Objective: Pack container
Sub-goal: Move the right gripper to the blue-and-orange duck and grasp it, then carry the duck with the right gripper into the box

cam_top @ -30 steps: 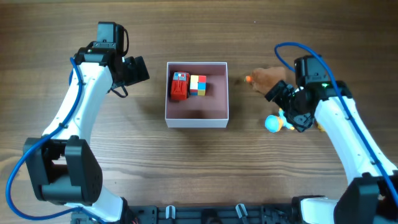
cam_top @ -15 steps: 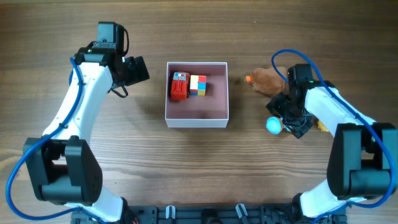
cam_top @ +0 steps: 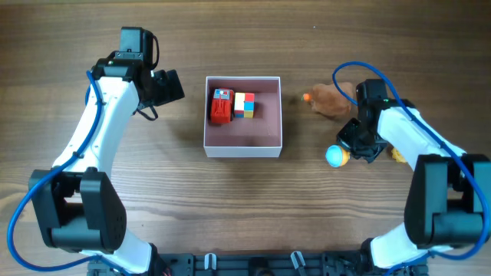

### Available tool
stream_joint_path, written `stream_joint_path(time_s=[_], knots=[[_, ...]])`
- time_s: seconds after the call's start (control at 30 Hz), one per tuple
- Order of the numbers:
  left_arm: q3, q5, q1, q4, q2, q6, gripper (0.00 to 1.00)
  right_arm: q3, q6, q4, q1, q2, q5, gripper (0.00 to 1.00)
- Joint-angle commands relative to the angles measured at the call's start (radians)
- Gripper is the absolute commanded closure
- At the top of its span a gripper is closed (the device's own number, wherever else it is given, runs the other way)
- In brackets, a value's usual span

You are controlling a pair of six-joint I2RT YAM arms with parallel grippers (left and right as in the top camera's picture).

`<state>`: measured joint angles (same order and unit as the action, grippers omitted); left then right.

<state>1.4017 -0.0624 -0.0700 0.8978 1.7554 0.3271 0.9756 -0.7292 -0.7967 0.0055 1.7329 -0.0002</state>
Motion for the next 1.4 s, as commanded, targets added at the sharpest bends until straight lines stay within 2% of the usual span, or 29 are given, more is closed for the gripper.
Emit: stream_joint_path(time_s=[0.0, 0.03, 0.1, 0.17, 0.27, 0.37, 0.53, 0.77, 1.23, 1.3, 1.33, 1.37], knots=[[0.005, -0.024, 0.0, 0.002, -0.009, -0.009, 0.0, 0.05, 0.135, -0.056, 0.026, -0.19, -0.027, 0.96], [0.005, -0.037, 0.003, 0.006, -0.009, -0.009, 0.0, 0.121, 0.225, -0.077, 0.074, -0.338, -0.031, 0.96], [0.005, -0.037, 0.014, 0.01, -0.009, -0.008, 0.0, 0.248, 0.328, -0.088, 0.151, -0.46, -0.03, 0.96], [0.005, -0.036, 0.024, 0.021, -0.009, -0.005, 0.0, 0.374, 0.371, -0.103, 0.225, -0.499, -0.028, 0.96], [0.005, -0.036, 0.029, 0.051, -0.059, -0.005, 0.0, 0.622, 0.42, -0.176, 0.377, -0.399, 0.013, 0.96], [0.005, -0.036, 0.029, 0.057, -0.175, -0.005, 0.0, 0.714, 0.44, -0.188, 0.452, -0.236, 0.026, 0.96], [0.005, -0.036, 0.066, 0.106, -0.327, -0.006, 0.0, 0.715, 0.42, -0.167, 0.474, -0.008, 0.008, 0.96], [0.005, -0.036, 0.075, 0.109, -0.336, -0.005, 0.0, 0.715, 0.442, -0.151, 0.474, 0.205, -0.042, 0.96], [0.005, -0.036, 0.075, 0.109, -0.336, -0.005, 0.0, 0.713, 0.457, -0.114, 0.476, 0.38, -0.069, 0.94], [0.005, -0.036, 0.075, 0.109, -0.336, -0.005, 0.0, 0.713, 0.457, -0.108, 0.476, 0.381, -0.069, 0.9], [0.005, -0.036, 0.075, 0.109, -0.336, -0.005, 0.0, 0.713, 0.457, -0.105, 0.476, 0.381, -0.069, 0.82], [0.005, -0.036, 0.075, 0.11, -0.336, -0.005, 0.0, 0.713, 0.457, -0.105, 0.476, 0.381, -0.069, 0.65]])
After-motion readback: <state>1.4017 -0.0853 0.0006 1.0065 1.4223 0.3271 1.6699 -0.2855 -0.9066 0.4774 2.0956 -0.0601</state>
